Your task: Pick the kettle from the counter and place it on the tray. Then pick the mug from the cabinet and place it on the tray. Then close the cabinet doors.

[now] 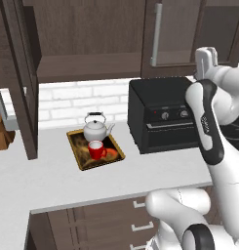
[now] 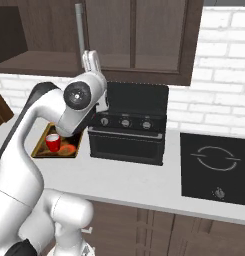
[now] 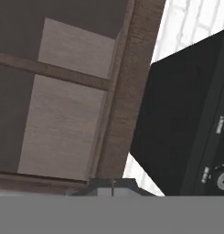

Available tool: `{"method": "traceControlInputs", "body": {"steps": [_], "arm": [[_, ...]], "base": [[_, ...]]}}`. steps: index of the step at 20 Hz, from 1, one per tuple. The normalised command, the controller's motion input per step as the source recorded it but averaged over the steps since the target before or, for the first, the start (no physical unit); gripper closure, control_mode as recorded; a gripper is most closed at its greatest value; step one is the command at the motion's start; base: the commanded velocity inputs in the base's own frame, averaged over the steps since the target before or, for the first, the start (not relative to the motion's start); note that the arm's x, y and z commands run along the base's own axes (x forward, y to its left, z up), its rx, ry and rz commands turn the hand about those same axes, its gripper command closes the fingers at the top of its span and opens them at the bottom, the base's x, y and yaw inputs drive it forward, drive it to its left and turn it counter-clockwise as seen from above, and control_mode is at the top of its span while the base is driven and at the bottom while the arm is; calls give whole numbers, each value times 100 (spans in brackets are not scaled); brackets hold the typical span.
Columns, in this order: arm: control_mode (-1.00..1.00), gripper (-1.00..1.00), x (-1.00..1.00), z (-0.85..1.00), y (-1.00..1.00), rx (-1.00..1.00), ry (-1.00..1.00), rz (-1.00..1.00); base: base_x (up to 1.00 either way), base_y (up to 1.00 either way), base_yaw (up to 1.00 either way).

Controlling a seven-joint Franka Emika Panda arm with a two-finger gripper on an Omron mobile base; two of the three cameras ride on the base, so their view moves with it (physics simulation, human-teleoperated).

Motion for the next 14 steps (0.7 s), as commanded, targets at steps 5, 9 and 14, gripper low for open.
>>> {"method": "traceControlInputs", "body": {"steps": [5,9,14], "arm": [[-100,100,-40,-13,19,-3,5,9],[-100,100,-49,-28,53,-9,9,13],[-100,100,-34,-41,68,-13,15,13]], "base": [[0,0,0],[0,0,0],[0,0,0]]}}
